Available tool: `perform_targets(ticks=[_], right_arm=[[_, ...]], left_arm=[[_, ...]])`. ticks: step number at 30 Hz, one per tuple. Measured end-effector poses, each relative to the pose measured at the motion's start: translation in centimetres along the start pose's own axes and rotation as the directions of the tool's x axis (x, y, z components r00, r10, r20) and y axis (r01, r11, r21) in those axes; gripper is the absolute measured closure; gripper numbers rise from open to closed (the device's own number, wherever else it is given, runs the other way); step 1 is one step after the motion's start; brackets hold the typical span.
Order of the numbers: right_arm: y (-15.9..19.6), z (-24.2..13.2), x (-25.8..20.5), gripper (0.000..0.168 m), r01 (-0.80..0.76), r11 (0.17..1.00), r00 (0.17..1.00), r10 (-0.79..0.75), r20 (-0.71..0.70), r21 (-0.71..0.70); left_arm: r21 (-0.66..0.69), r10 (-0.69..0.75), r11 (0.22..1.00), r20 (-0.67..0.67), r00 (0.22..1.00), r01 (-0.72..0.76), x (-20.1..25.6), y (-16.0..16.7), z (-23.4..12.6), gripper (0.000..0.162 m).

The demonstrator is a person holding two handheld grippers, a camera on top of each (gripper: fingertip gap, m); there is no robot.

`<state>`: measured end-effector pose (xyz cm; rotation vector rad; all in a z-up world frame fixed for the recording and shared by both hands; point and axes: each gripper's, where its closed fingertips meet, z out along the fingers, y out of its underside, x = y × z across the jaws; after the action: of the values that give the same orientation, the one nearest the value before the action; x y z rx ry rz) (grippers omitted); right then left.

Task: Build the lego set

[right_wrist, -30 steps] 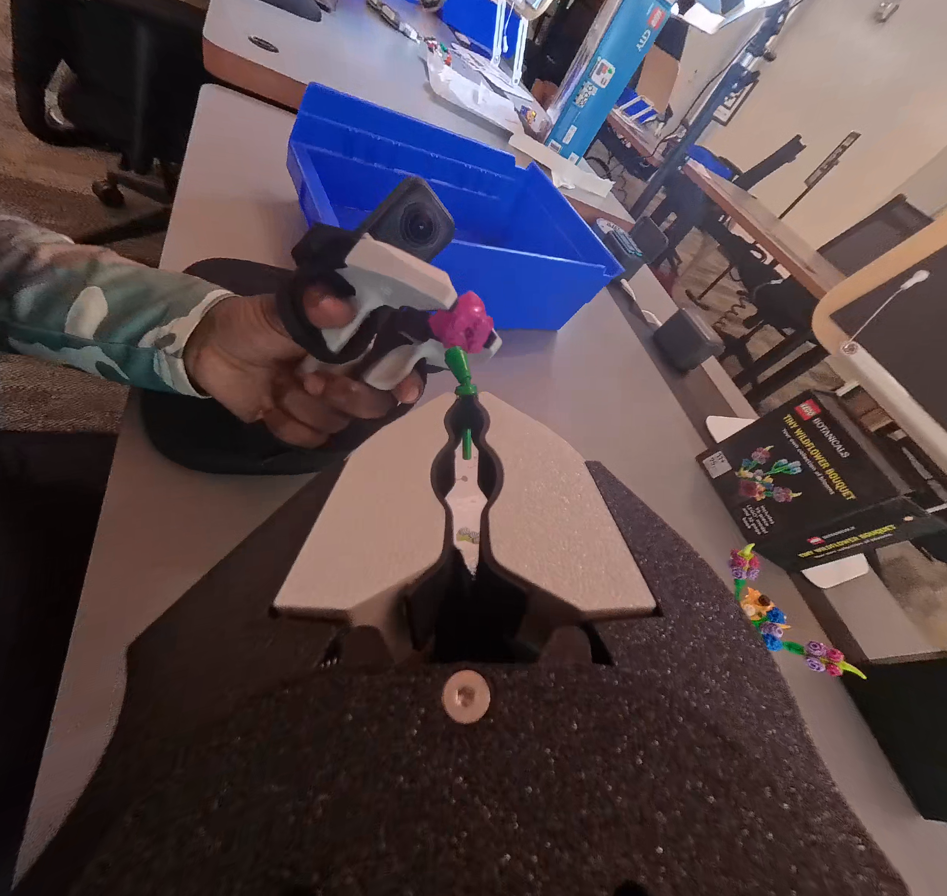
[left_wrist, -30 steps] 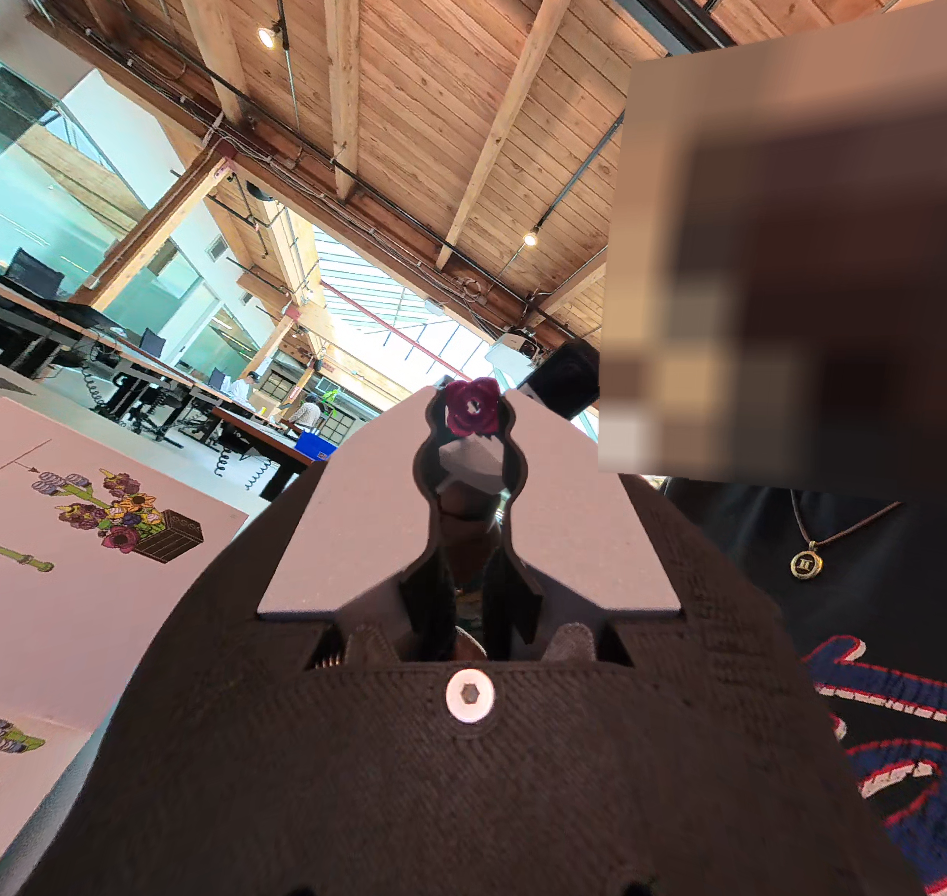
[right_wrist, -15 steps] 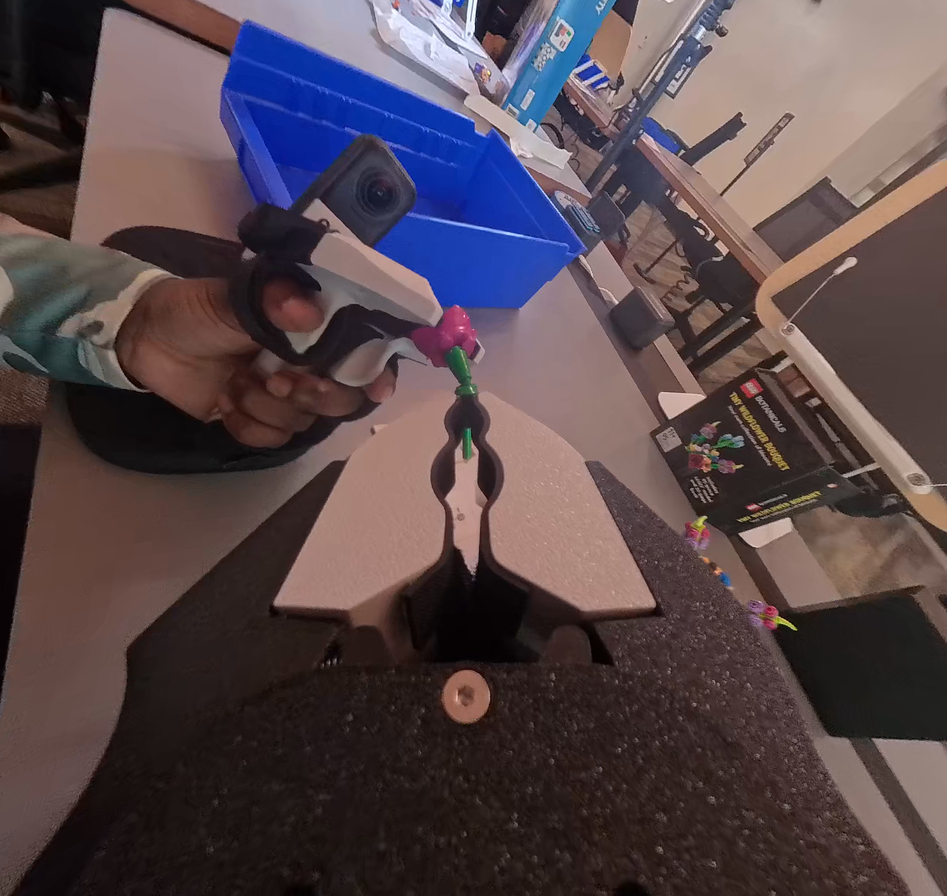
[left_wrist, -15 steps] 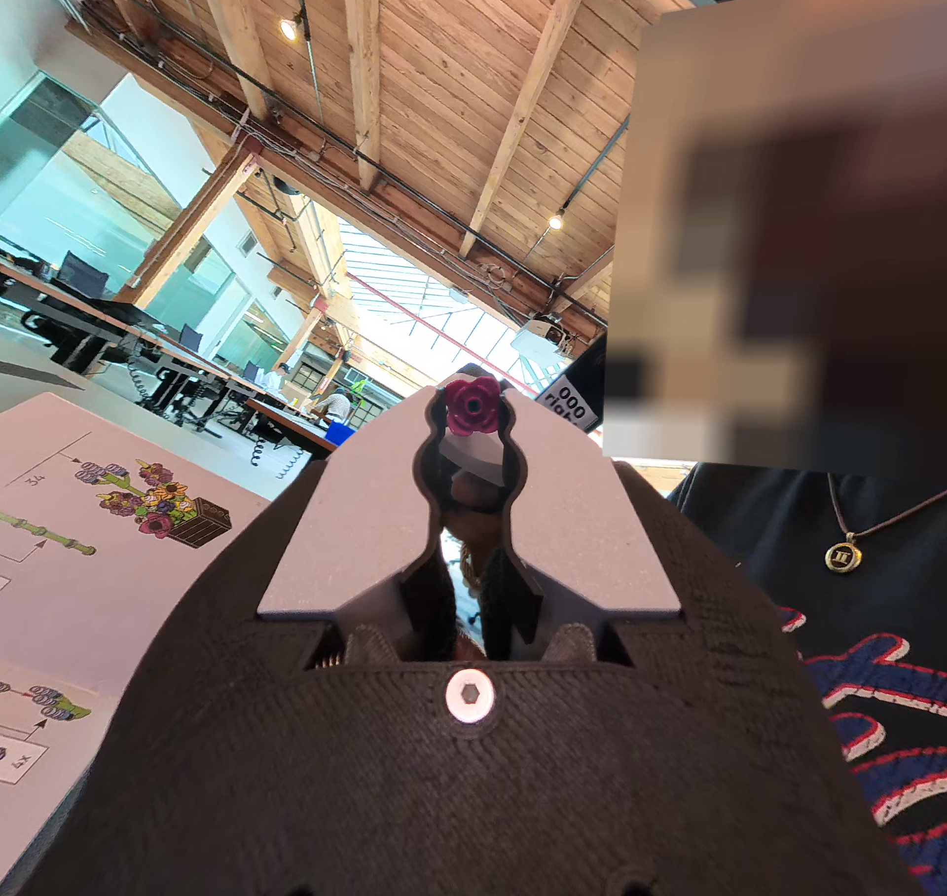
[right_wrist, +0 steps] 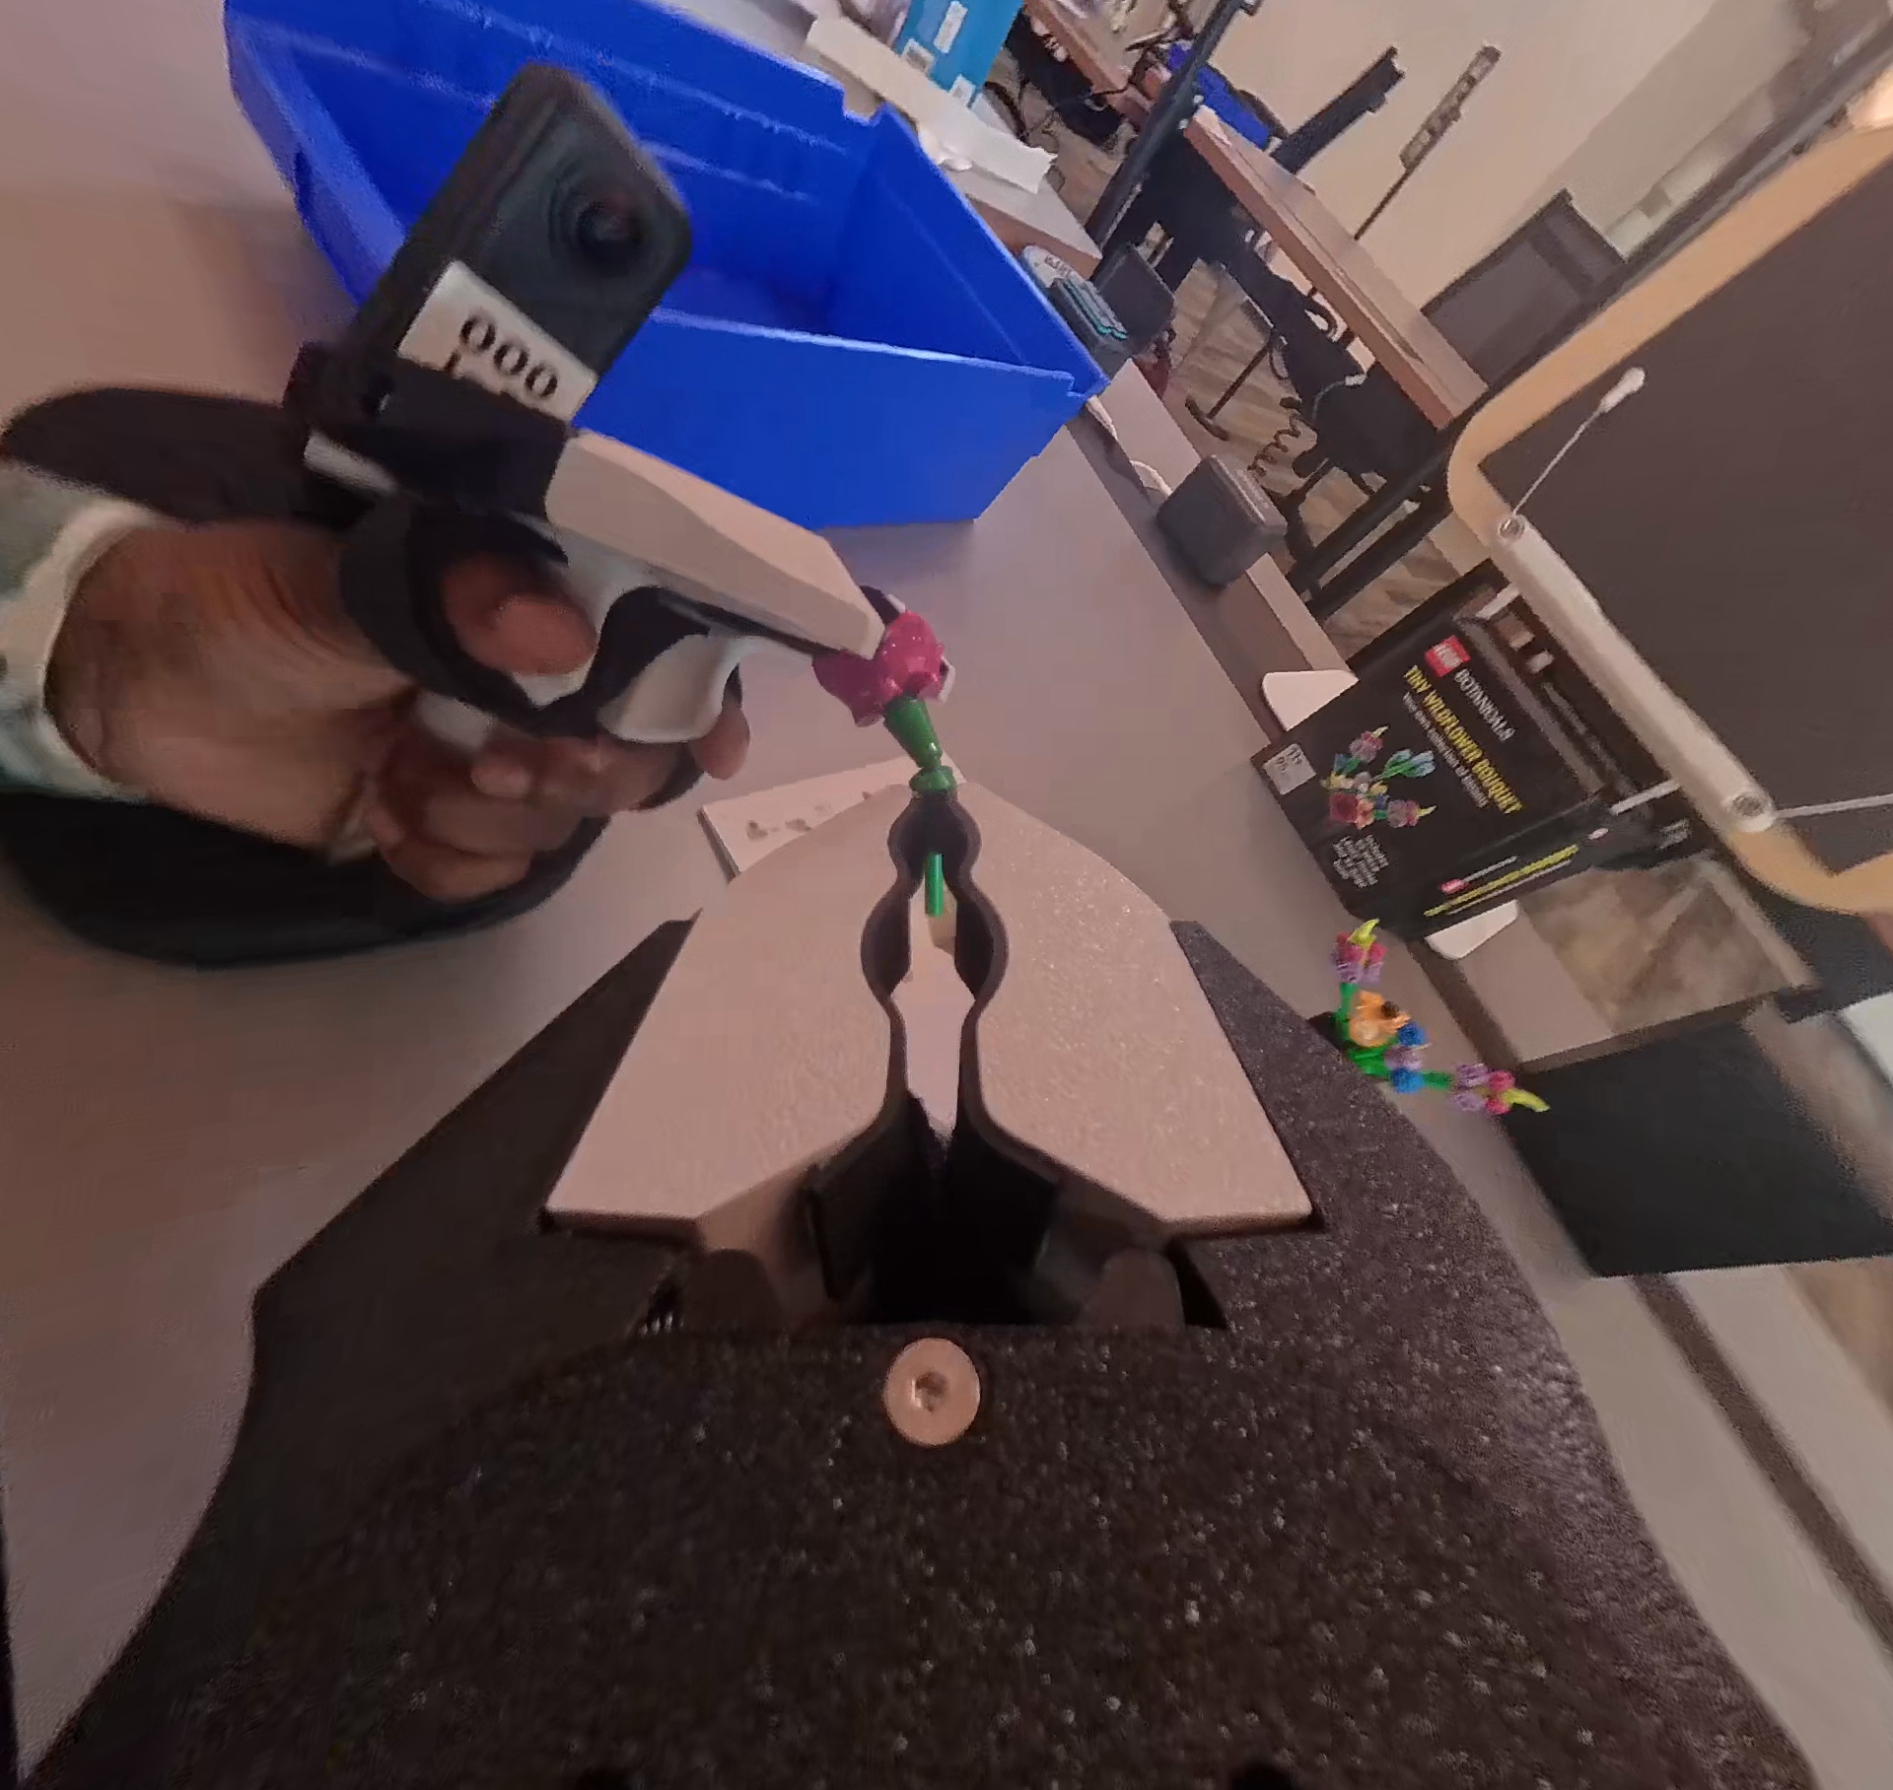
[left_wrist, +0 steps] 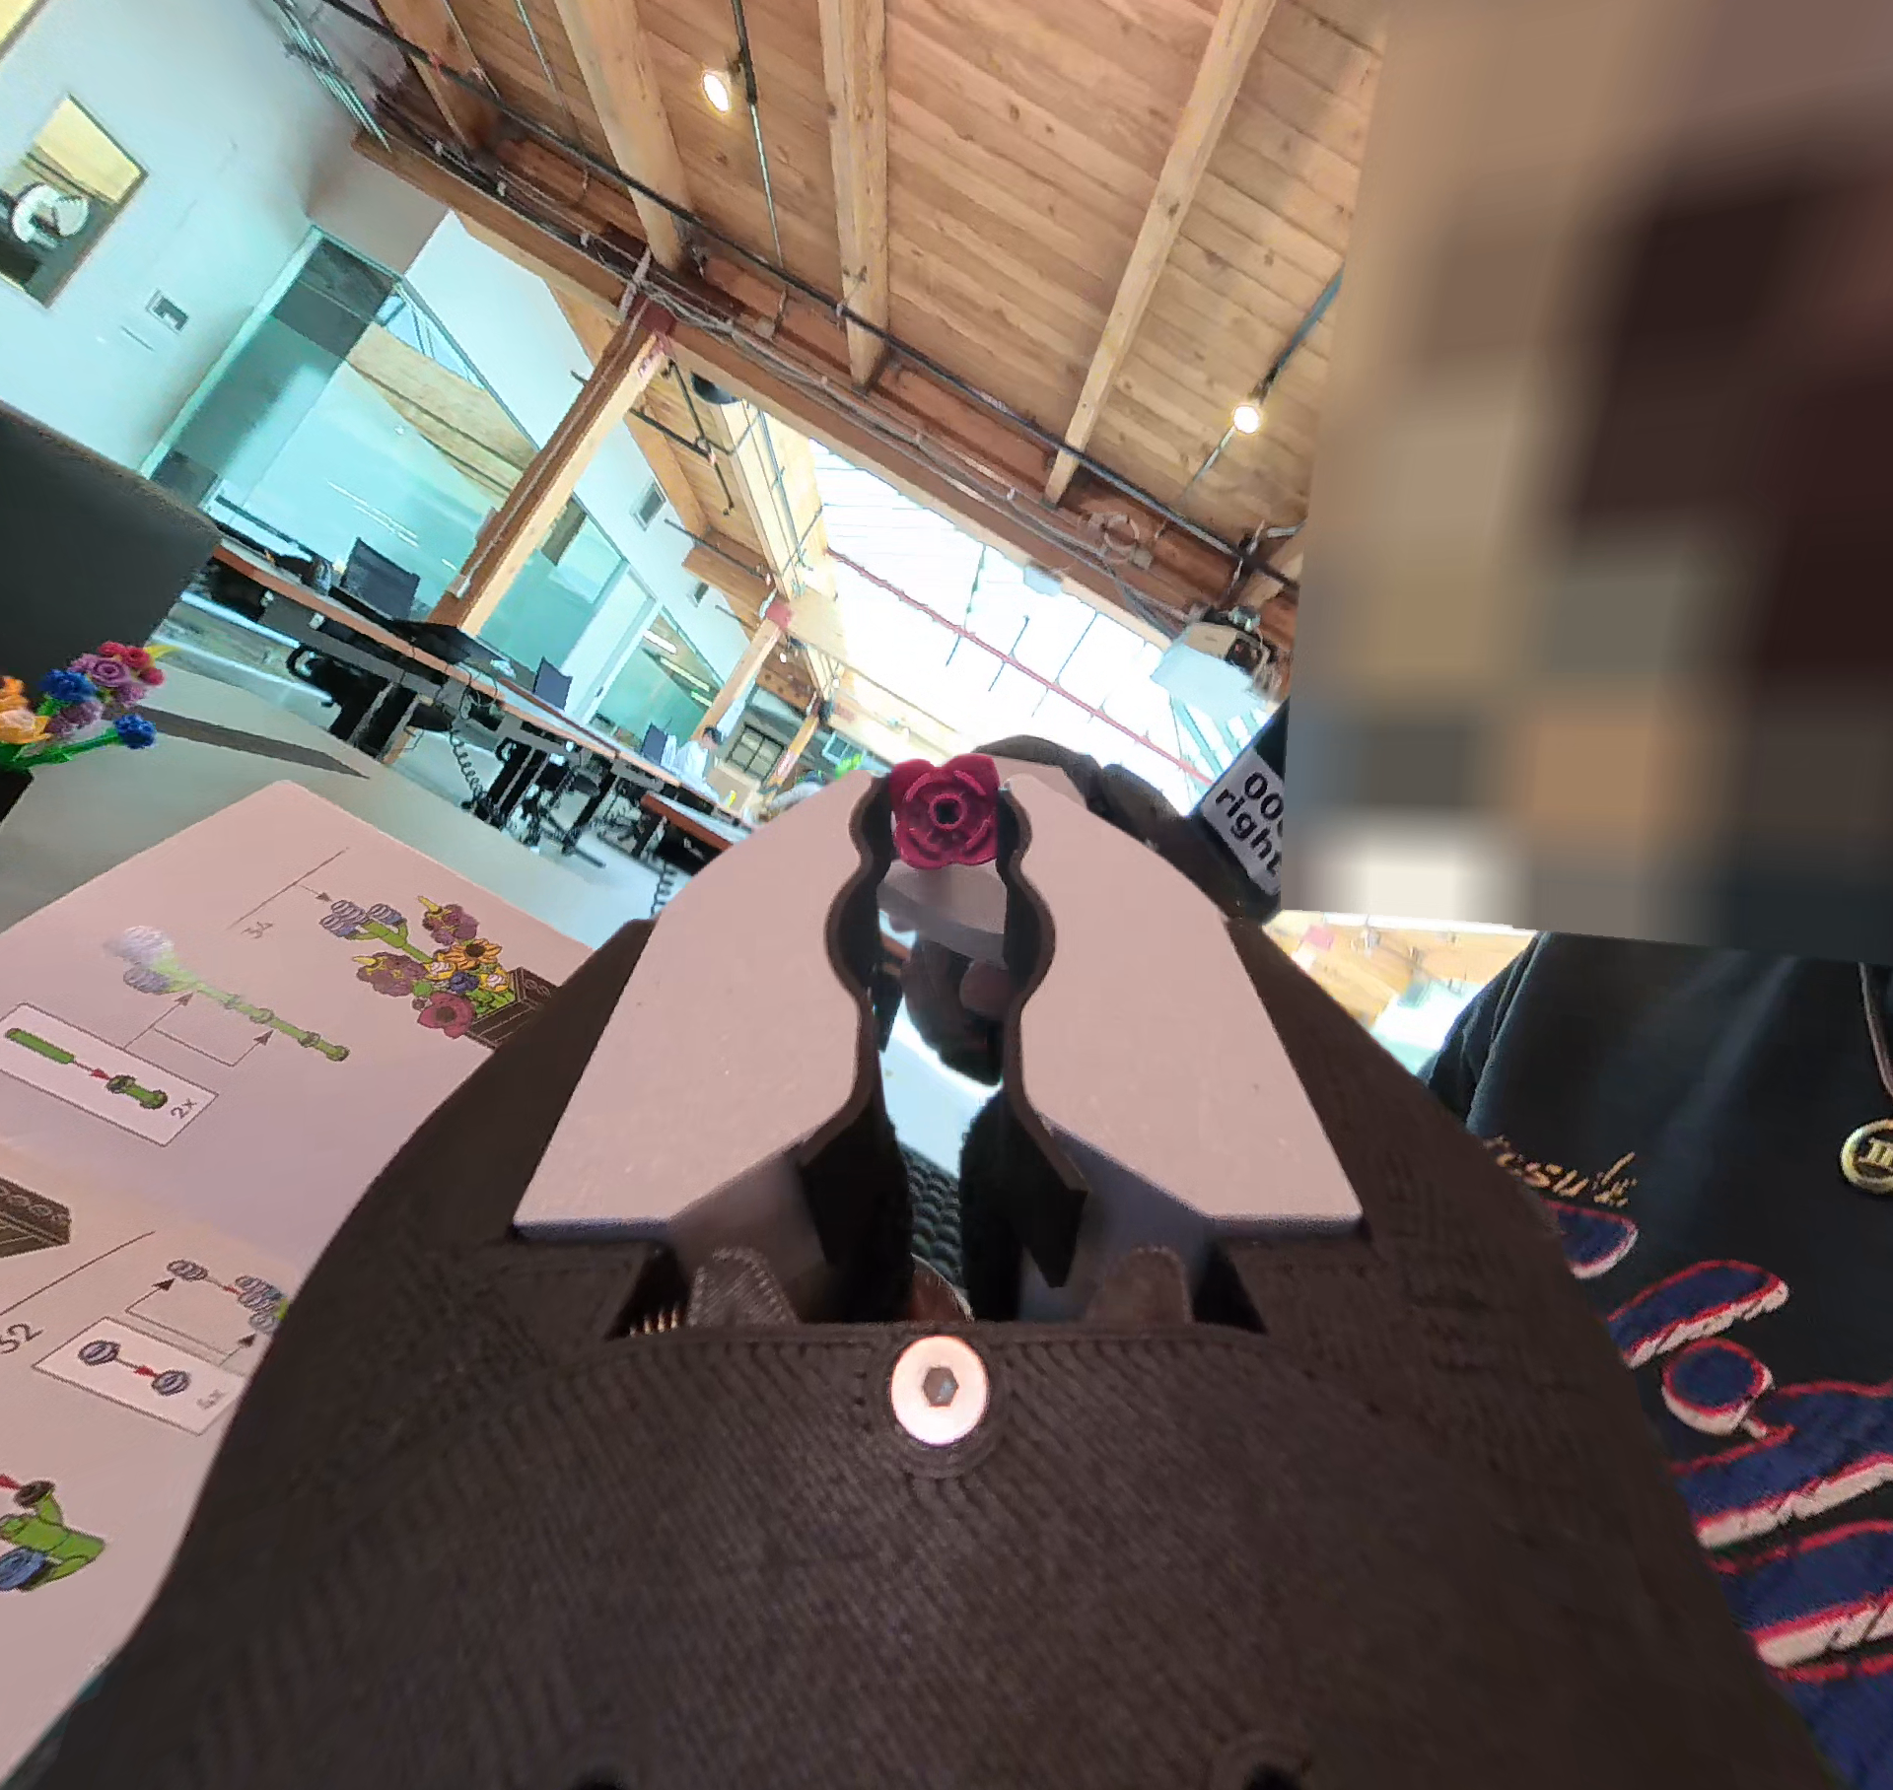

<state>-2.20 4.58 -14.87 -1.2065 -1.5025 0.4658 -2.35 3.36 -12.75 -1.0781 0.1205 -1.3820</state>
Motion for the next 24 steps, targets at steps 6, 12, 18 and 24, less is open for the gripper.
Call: perform_targets(ticks=[6,12,18,24], right_arm=[[-0.1,0.6,0.0,0.166,-0.119,0.993,0.991,0.119,-0.059,0.012],[0.6,0.4,0.2,0.165,-0.014,0.999,0.997,0.012,-0.074,-0.029],[0.7,0.4,0.2,0.165,0.082,0.996,0.995,-0.085,-0.054,-0.04],[1.0,0.6,0.2,0.165,0.063,0.997,0.996,-0.067,-0.063,-0.054]], left_arm=[[0.096,0.029,0.995,0.061,0.998,-0.035,-0.2,-0.5,-0.2,0.143],[0.039,0.071,0.996,0.098,0.993,-0.075,-0.4,0.1,-0.1,0.143],[0.021,0.05,0.998,0.092,0.995,-0.053,-0.5,0.3,0.0,0.143],[0.015,0.084,0.996,0.123,0.989,-0.086,-0.7,0.4,-0.1,0.143]])
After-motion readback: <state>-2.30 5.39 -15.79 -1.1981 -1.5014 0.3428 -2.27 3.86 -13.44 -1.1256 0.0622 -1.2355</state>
